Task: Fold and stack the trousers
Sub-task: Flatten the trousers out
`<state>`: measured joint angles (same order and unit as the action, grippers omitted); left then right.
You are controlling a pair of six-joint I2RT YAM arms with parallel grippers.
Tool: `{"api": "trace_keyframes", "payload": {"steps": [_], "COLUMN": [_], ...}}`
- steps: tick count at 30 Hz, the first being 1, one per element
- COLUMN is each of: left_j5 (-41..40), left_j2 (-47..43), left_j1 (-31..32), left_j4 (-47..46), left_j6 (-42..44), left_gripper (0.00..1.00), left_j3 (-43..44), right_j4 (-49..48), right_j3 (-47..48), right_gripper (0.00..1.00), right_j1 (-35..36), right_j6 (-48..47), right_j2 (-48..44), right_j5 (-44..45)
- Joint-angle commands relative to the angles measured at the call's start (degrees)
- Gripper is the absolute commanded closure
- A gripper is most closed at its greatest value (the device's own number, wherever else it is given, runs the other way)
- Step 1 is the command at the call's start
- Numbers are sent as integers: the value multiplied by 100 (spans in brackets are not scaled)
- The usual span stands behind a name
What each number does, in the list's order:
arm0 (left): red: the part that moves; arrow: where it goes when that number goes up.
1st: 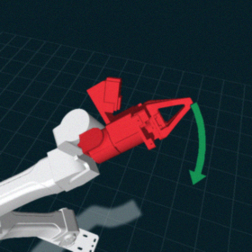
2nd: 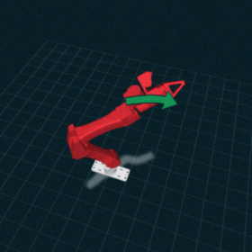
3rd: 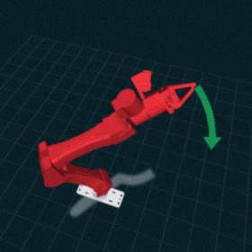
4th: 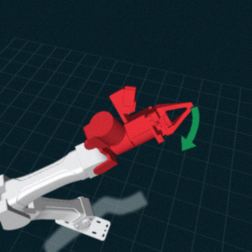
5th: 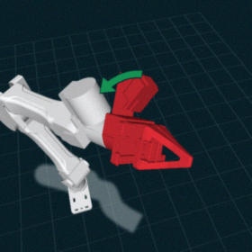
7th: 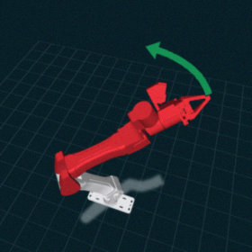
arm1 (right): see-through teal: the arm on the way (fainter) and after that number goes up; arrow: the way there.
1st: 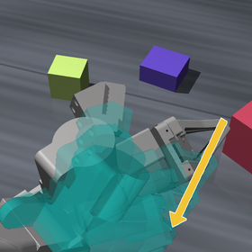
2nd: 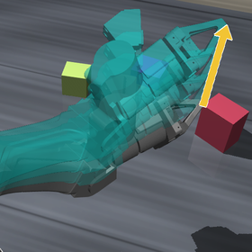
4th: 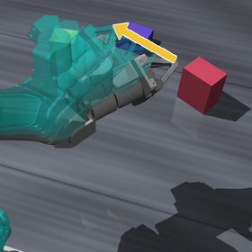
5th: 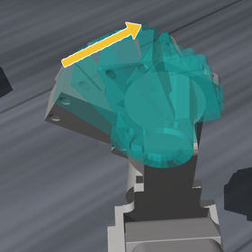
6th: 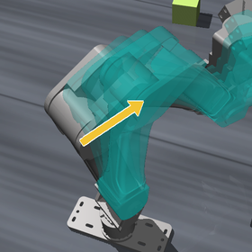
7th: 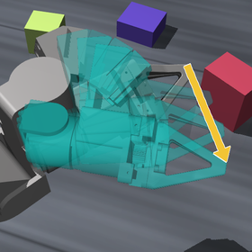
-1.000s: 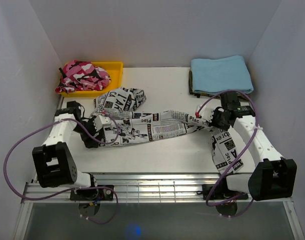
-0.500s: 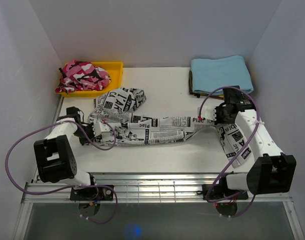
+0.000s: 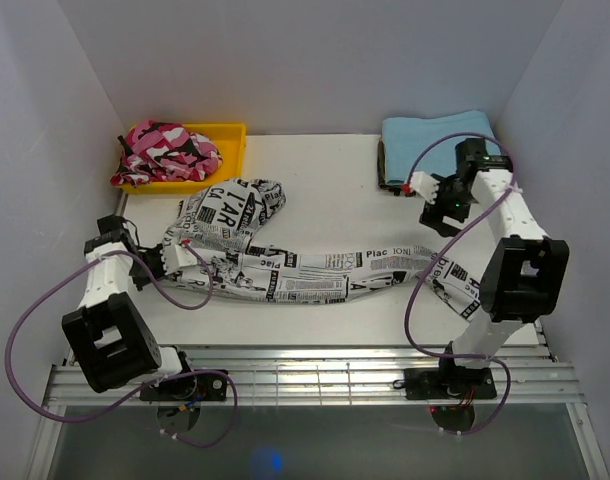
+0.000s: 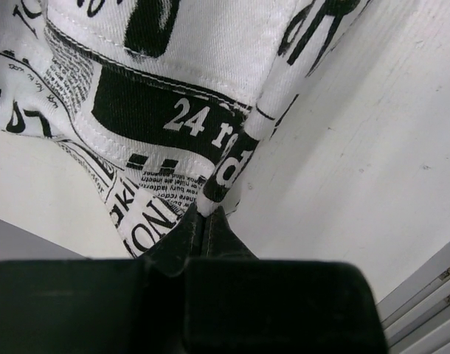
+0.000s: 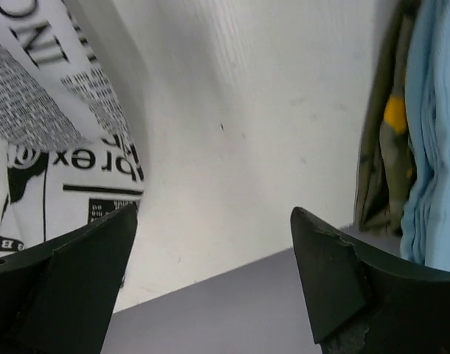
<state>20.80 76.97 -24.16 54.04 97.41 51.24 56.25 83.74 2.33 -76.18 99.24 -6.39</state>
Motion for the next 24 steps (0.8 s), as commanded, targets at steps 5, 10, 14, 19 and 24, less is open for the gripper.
{"api": "trace_keyframes", "payload": {"steps": [5, 10, 14, 19, 24], "left_j5": [-121, 179, 451, 662, 820], "left_j2": [54, -85, -147, -217, -410], "left_j1": [-124, -141, -133, -133, -133], "left_j4": [-227, -306, -350, -342, -403], "left_j6": [-658, -959, -1249, -1540, -1715], "left_gripper": [100, 100, 100, 100, 100], "left_j3": [-220, -255, -220, -211, -176], "right_j4": [1728, 1410, 233, -729, -1053], "right_j3": [-76, -761, -1921, -2889, -3285], "right_gripper": [7, 1, 18, 29, 34], "right_j1": [-2745, -4184, -4487, -4417, -4443], "right_j6": [943, 2181, 3552, 4401, 4498], "right_j2": [-853, -1064, -1565, -1883, -1269], "right_j5": [-1272, -1759, -1400, -1031, -592]}}
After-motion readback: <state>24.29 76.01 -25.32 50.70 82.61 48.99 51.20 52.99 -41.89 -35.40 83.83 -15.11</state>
